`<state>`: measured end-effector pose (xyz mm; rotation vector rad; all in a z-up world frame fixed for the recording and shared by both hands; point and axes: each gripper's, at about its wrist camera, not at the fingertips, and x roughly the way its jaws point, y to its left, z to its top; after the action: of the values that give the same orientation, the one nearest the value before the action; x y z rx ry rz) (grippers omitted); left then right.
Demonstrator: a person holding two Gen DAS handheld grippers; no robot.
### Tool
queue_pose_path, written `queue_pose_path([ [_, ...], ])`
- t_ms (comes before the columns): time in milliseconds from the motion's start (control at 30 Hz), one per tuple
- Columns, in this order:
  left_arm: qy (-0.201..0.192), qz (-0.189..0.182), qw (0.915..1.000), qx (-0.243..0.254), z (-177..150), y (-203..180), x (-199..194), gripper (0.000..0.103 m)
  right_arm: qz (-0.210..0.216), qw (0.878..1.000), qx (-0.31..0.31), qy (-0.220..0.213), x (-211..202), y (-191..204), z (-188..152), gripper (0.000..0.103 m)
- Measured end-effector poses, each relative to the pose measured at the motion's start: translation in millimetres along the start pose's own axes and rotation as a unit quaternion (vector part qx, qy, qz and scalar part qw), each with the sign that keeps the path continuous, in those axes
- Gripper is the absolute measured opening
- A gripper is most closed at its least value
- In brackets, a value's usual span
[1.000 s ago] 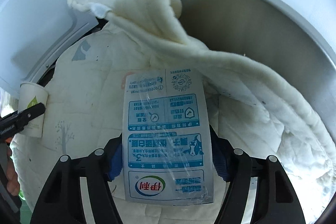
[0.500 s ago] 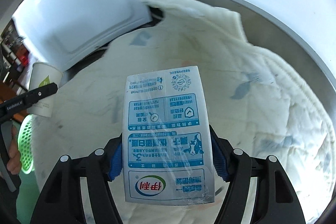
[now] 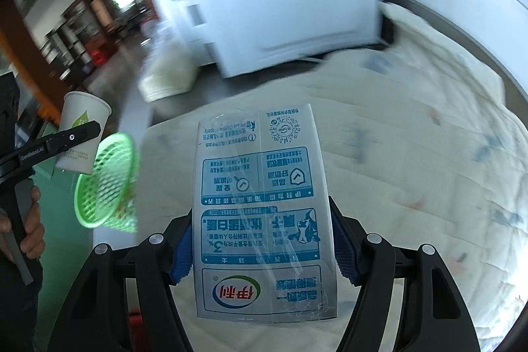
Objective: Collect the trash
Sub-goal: 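Carry the cup with the left gripper while the right carries the carton, drop both into basket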
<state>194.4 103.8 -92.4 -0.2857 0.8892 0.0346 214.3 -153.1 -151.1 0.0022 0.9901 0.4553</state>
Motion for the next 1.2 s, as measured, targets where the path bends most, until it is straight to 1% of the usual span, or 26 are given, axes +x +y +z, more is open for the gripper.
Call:
queue_pose_path([
  [133, -0.010, 0.037, 0.9987, -0.035, -10, 57, -24, 0.062, 0.032, 0.998, -0.045, 0.007, 9, 54, 7, 0.066],
  [267, -0.012, 0.064, 0.9958, -0.065, -16, 108, -37, 0.062, 0.068, 0.994, -0.084, 0.017, 27, 111, 18, 0.066],
  [300, -0.011, 0.071, 0.9949, -0.071, -18, 117, -38, 0.062, 0.074, 0.993, -0.089, 0.019, 31, 119, 20, 0.066],
  [400, -0.007, 0.091, 0.9917, -0.091, -24, 151, -37, 0.062, 0.103, 0.988, -0.109, 0.029, 52, 163, 31, 0.066],
  [533, -0.001, 0.110, 0.9879, -0.109, -31, 185, -36, 0.062, 0.125, 0.983, -0.130, 0.037, 77, 214, 40, 0.066],
  [667, 0.011, 0.125, 0.9841, -0.126, -39, 214, -31, 0.062, 0.134, 0.979, -0.146, 0.047, 101, 256, 46, 0.066],
  [800, 0.018, 0.133, 0.9802, -0.146, -45, 235, -27, 0.063, 0.143, 0.978, -0.141, 0.062, 129, 285, 51, 0.066],
  [967, 0.024, 0.136, 0.9780, -0.157, -53, 250, -24, 0.065, 0.145, 0.976, -0.143, 0.077, 152, 309, 52, 0.066],
  [1067, 0.029, 0.135, 0.9766, -0.165, -54, 257, -20, 0.066, 0.149, 0.975, -0.140, 0.085, 163, 316, 53, 0.067],
  [1133, 0.029, 0.136, 0.9757, -0.170, -56, 260, -20, 0.070, 0.154, 0.975, -0.137, 0.087, 169, 320, 50, 0.068],
  [1200, 0.028, 0.139, 0.9749, -0.171, -57, 262, -20, 0.071, 0.152, 0.975, -0.140, 0.087, 171, 320, 48, 0.068],
])
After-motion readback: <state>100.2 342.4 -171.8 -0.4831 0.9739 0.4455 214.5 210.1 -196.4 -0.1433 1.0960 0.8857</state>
